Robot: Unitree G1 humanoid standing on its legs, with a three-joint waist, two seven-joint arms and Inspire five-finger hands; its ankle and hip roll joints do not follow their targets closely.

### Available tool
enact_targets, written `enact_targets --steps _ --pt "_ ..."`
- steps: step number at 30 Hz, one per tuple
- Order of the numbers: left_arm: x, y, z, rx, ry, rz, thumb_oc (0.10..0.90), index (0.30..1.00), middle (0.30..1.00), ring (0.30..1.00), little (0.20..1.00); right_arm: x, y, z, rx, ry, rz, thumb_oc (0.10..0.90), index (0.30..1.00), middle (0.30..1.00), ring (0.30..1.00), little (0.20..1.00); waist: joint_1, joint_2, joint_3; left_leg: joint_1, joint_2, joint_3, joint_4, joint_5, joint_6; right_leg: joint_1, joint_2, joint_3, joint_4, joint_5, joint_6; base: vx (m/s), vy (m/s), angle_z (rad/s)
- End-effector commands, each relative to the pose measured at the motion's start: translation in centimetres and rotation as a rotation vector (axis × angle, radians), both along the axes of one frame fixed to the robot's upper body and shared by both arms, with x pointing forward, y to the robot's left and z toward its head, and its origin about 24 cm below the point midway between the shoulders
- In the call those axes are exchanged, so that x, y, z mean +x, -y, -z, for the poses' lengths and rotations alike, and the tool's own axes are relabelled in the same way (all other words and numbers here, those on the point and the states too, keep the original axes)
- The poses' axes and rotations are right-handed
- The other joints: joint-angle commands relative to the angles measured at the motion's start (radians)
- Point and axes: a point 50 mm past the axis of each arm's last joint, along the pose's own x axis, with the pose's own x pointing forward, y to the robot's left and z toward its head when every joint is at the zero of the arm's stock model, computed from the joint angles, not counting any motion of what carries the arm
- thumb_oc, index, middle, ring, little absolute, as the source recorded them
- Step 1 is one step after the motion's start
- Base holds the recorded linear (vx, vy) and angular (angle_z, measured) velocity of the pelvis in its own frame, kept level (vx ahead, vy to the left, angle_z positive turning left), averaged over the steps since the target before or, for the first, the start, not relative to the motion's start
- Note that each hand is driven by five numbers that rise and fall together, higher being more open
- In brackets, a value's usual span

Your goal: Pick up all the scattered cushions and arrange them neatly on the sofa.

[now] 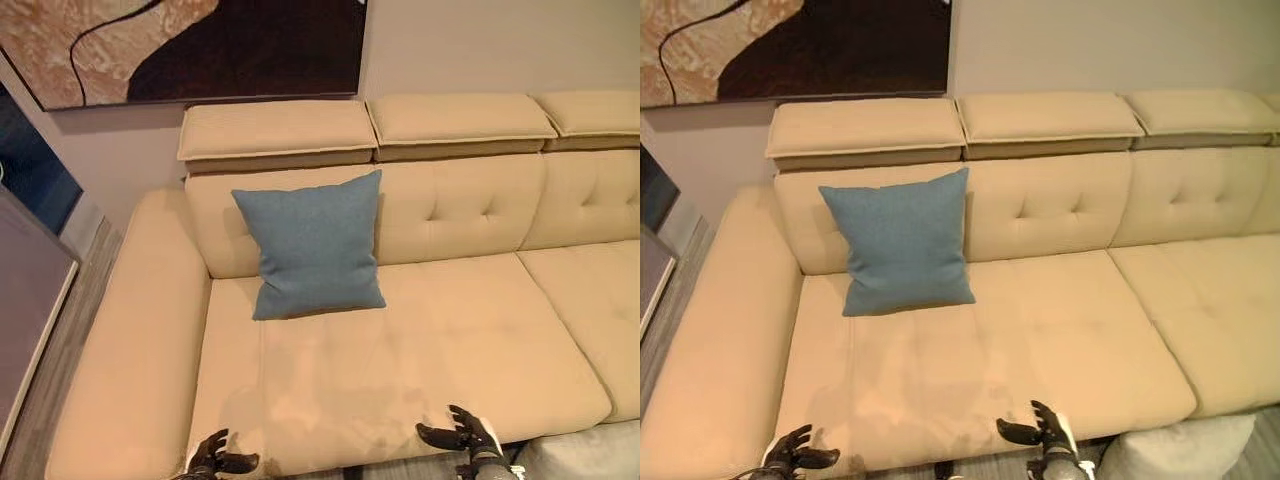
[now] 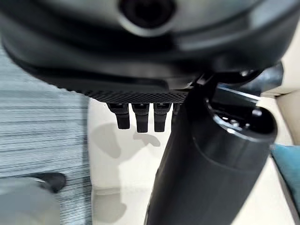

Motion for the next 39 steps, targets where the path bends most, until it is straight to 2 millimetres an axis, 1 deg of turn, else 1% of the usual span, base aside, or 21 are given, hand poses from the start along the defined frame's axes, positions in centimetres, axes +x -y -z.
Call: enact_targets --steps 1,2,4,8,9,10,12,13,15,16,17,18,21,24,30,32,33,34,36,38,39 --pt "0.0 -2.2 -0.7 0.093 0.028 0.045 0.8 0.9 0.9 0.9 0.9 1.7 0.4 -0.9 -0.037 0.065 -0.011 0.8 0.9 0.9 0.9 0.9 0.013 -0.025 -0.029 0.117 -0.044 -0.026 -0.094 -0.039 0.038 -0.063 -0.02 0.014 -0.003 0.003 0.125 -0.35 0.355 -0.22" --pt "0.5 -2.2 -0.8 0.11 0.031 0.071 0.8 0.9 0.9 0.9 0.9 1.2 0.4 -0.5 -0.038 0.029 0.008 0.8 0.9 0.9 0.9 0.9 0.006 -0.034 -0.021 0.114 -0.089 -0.034 -0.157 -0.079 0.069 -0.12 -0.055 0.022 -0.003 0.038 0.153 -0.24 0.235 -0.1" --pt "0.7 -2.3 -0.9 0.12 0.025 0.084 0.8 0.9 0.9 0.9 0.9 1.0 0.2 -0.2 -0.04 0.001 0.008 0.8 0.9 0.9 0.9 0.9 0.012 -0.037 -0.013 0.108 -0.109 -0.026 -0.188 -0.075 0.082 -0.142 -0.073 0.008 -0.006 0.041 0.169 -0.32 0.279 -0.02" --pt "0.3 -2.8 -0.8 0.131 0.001 0.092 0.8 0.9 0.9 0.9 0.9 0.7 -0.4 0.3 -0.028 -0.036 -0.008 0.8 0.9 0.9 0.9 0.9 0.027 -0.04 0.017 0.098 -0.11 -0.002 -0.205 -0.044 0.095 -0.181 -0.091 -0.031 0.054 0.027 0.177 -0.27 0.136 -0.29" --pt "-0.1 -3.2 -0.8 0.142 -0.022 0.096 0.8 0.9 0.9 0.9 0.9 0.5 -0.4 0.5 -0.03 -0.046 -0.008 0.8 0.9 0.9 0.9 0.9 0.035 -0.034 0.036 0.082 -0.11 0.004 -0.205 -0.022 0.106 -0.161 -0.094 -0.049 0.128 -0.022 0.164 -0.19 0.062 -0.47" --pt "-0.1 -3.2 -0.8 0.142 -0.022 0.096 0.8 0.9 0.9 0.9 0.9 0.5 -0.4 0.5 -0.029 -0.046 -0.008 0.8 0.9 0.9 0.9 0.9 0.034 -0.037 0.034 0.079 -0.112 0.003 -0.205 -0.019 0.107 -0.164 -0.098 -0.049 0.128 -0.021 0.165 -0.25 0.082 -0.35" --pt "-0.8 -3.5 -0.5 0.141 -0.057 0.081 0.8 0.9 0.9 0.9 0.9 0.1 -0.4 0.7 -0.019 -0.059 0.008 0.8 0.9 0.9 0.9 0.9 0.04 -0.034 0.038 0.069 -0.117 0.001 -0.206 -0.006 0.12 -0.135 -0.077 -0.019 0.22 -0.06 0.147 -0.2 0.053 -0.25" --pt "-1.6 -3.7 -0.4 0.144 -0.089 0.078 0.8 0.9 0.9 0.9 0.9 -0.5 -0.3 0.9 -0.017 -0.08 0.021 0.8 0.9 0.9 0.9 0.9 0.046 -0.027 0.029 0.053 -0.11 0.002 -0.212 0.01 0.129 -0.112 -0.054 -0.001 0.312 -0.11 0.131 -0.24 0.046 -0.21" --pt "-1.8 -3.8 -0.3 0.144 -0.101 0.078 0.8 0.9 0.9 0.9 0.9 -0.8 -0.3 1.0 -0.017 -0.092 0.025 0.8 0.9 0.9 0.9 0.9 0.052 -0.023 0.019 0.041 -0.105 0.007 -0.216 0.021 0.132 -0.098 -0.046 0.003 0.34 -0.133 0.125 -0.19 -0.01 0.0" --pt "-2.3 -4.0 -0.2 0.151 -0.121 0.071 0.8 0.9 0.9 0.9 0.9 -1.1 -0.4 1.2 -0.007 -0.093 0.044 0.8 0.9 0.9 0.9 0.9 0.085 -0.031 -0.01 -0.006 -0.105 0.041 -0.223 0.046 0.129 0.01 -0.048 -0.024 0.304 -0.17 0.126 -0.2 -0.094 -0.3" --pt "-2.7 -3.8 -0.1 0.142 -0.124 0.048 0.8 0.9 0.9 0.9 0.9 -1.1 -0.5 1.2 0.005 -0.087 0.068 0.8 0.9 0.9 0.9 0.9 0.104 -0.05 -0.04 -0.016 -0.113 0.063 -0.252 0.06 0.122 0.063 -0.044 -0.034 0.208 -0.183 0.129 -0.19 -0.127 -0.57" --pt "-2.8 -3.8 0.0 0.142 -0.129 0.042 0.8 0.9 0.9 0.9 0.9 -1.1 -0.5 1.2 0.007 -0.083 0.076 0.8 0.9 0.9 0.9 0.9 0.106 -0.052 -0.056 -0.013 -0.112 0.068 -0.27 0.066 0.118 0.073 -0.038 -0.027 0.167 -0.187 0.131 -0.03 -0.115 -0.74" --pt "-2.3 -3.4 0.0 0.142 -0.122 0.062 0.8 0.9 0.9 0.9 0.9 -0.6 -0.5 1.0 0.021 -0.055 0.097 0.8 0.9 0.9 0.9 0.9 0.089 -0.048 -0.056 -0.007 -0.097 0.075 -0.277 0.077 0.106 0.07 -0.009 0.011 0.13 -0.179 0.123 -0.03 -0.11 -0.4" --pt "-1.9 -3.0 0.0 0.146 -0.12 0.103 0.8 0.9 0.9 0.9 0.9 -0.5 -0.3 0.9 0.027 -0.042 0.108 0.8 0.9 0.9 0.9 0.9 0.075 -0.046 -0.05 0.003 -0.093 0.079 -0.267 0.067 0.102 0.08 -0.003 0.016 0.115 -0.177 0.117 0.01 -0.078 0.09" --pt "-0.4 -2.0 -0.1 0.137 -0.093 0.167 0.8 0.9 0.9 0.9 0.9 -1.6 -0.3 1.4 0.021 -0.087 0.115 0.8 0.9 0.9 0.9 0.9 0.057 -0.056 -0.017 -0.026 -0.078 0.106 -0.116 0.019 0.086 0.108 0.003 0.044 0.071 -0.148 0.1 -0.03 -0.075 -0.07" --pt "0.4 -1.2 -0.2 0.122 -0.067 0.174 0.8 0.9 0.9 0.9 0.9 -2.0 -0.1 1.5 0.007 -0.111 0.117 0.8 0.9 0.9 0.9 0.9 0.068 -0.061 0.007 -0.08 -0.079 0.047 -0.025 0.034 0.075 0.098 0.009 0.087 0.069 -0.135 0.093 -0.09 0.003 -0.53" --pt "0.4 -1.2 -0.2 0.122 -0.067 0.174 0.8 0.9 0.9 0.9 0.9 -2.0 -0.1 1.5 0.007 -0.111 0.118 0.8 0.9 0.9 0.9 0.9 0.068 -0.06 0.007 -0.081 -0.079 0.047 -0.022 0.032 0.075 0.098 0.01 0.087 0.069 -0.135 0.092 -0.1 0.022 -0.68" --pt "0.7 -0.6 -0.2 0.105 -0.05 0.172 0.8 0.9 0.9 0.9 0.9 -2.4 0.0 1.6 -0.014 -0.136 0.106 0.8 0.9 0.9 0.9 0.9 0.088 -0.061 0.016 -0.106 -0.105 -0.071 0.008 0.036 0.066 0.085 0.014 0.125 0.068 -0.121 0.095 -0.07 0.038 -0.85" --pt "0.7 -0.3 -0.1 0.092 -0.048 0.168 0.8 0.9 0.9 0.9 0.9 -2.6 0.3 1.6 -0.029 -0.15 0.1 0.8 0.9 0.9 0.9 0.9 0.094 -0.057 0.015 -0.107 -0.12 -0.144 -0.008 0.03 0.06 0.071 0.016 0.159 0.064 -0.11 0.103 -0.05 0.066 -0.74" --pt "0.7 -0.1 -0.1 0.086 -0.047 0.172 0.8 0.9 0.9 0.9 0.9 -2.9 0.5 1.6 -0.035 -0.159 0.107 0.8 0.9 0.9 0.9 0.9 0.092 -0.054 0.015 -0.097 -0.12 -0.152 -0.03 0.028 0.059 0.066 0.014 0.169 0.063 -0.107 0.108 -0.02 0.102 -1.08" --pt "0.6 -0.1 0.0 0.09 -0.061 0.186 0.8 0.9 0.9 0.9 0.9 -3.2 0.6 1.7 -0.032 -0.17 0.12 0.8 0.9 0.9 0.9 0.9 0.077 -0.046 0.006 -0.068 -0.106 -0.134 -0.097 0.02 0.068 0.048 0.009 0.178 0.059 -0.102 0.115 -0.05 0.205 -0.72"
